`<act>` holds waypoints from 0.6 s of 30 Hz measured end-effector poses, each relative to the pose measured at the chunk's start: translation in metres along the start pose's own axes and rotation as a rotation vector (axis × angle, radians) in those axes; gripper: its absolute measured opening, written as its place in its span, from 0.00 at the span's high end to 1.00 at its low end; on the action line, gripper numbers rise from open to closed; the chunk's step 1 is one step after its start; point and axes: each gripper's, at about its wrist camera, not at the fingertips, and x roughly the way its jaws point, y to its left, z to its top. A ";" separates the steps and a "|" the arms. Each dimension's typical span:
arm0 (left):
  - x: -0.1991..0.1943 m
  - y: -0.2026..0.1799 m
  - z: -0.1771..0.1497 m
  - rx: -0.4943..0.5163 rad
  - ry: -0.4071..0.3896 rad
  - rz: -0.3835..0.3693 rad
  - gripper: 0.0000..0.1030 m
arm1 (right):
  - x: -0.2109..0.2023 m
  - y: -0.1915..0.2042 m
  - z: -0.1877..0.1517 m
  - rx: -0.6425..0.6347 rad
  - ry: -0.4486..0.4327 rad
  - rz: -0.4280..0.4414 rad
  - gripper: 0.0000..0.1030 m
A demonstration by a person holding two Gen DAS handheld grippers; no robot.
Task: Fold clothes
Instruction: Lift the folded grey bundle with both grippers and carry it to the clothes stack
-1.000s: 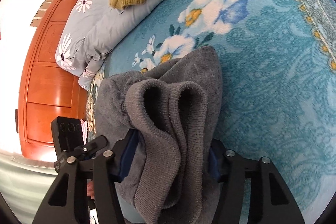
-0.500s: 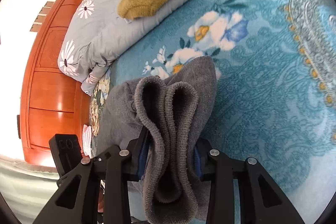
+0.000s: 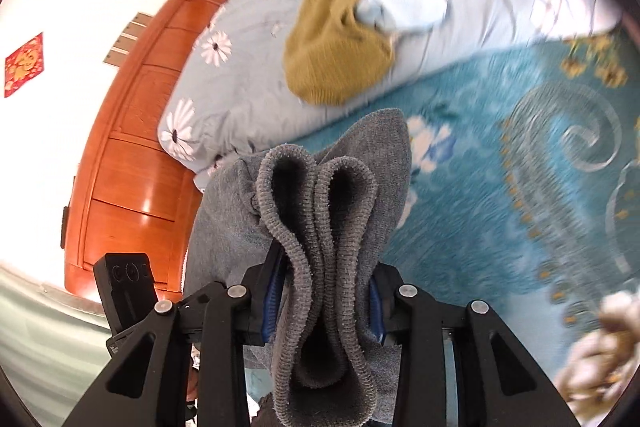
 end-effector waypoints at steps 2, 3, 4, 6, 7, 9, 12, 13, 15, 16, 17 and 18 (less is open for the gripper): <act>0.006 -0.024 0.004 0.024 0.005 -0.019 0.53 | -0.025 -0.003 0.003 -0.017 -0.026 -0.007 0.64; 0.009 -0.036 0.006 0.035 0.008 -0.029 0.53 | -0.039 -0.005 0.005 -0.023 -0.040 -0.011 0.64; 0.013 -0.049 0.008 0.048 0.012 -0.041 0.53 | -0.052 -0.007 0.007 -0.027 -0.053 -0.013 0.64; 0.023 -0.075 0.013 0.078 0.021 -0.065 0.53 | -0.081 -0.015 0.012 -0.027 -0.084 -0.016 0.64; 0.031 -0.091 0.018 0.099 0.027 -0.074 0.53 | -0.094 -0.018 0.015 -0.028 -0.099 -0.020 0.64; 0.047 -0.121 0.027 0.141 0.041 -0.093 0.53 | -0.122 -0.026 0.022 -0.027 -0.129 -0.035 0.64; 0.071 -0.162 0.037 0.186 0.062 -0.141 0.53 | -0.167 -0.041 0.034 -0.025 -0.174 -0.063 0.64; 0.078 -0.175 0.039 0.196 0.068 -0.160 0.53 | -0.182 -0.045 0.038 -0.023 -0.190 -0.073 0.64; 0.092 -0.199 0.043 0.218 0.083 -0.195 0.53 | -0.211 -0.055 0.047 -0.023 -0.216 -0.096 0.64; 0.099 -0.211 0.046 0.230 0.093 -0.208 0.53 | -0.226 -0.060 0.052 -0.023 -0.228 -0.107 0.64; 0.110 -0.226 0.051 0.244 0.107 -0.225 0.53 | -0.240 -0.064 0.057 -0.026 -0.239 -0.122 0.64; 0.121 -0.241 0.056 0.257 0.123 -0.241 0.53 | -0.254 -0.069 0.062 -0.026 -0.250 -0.137 0.64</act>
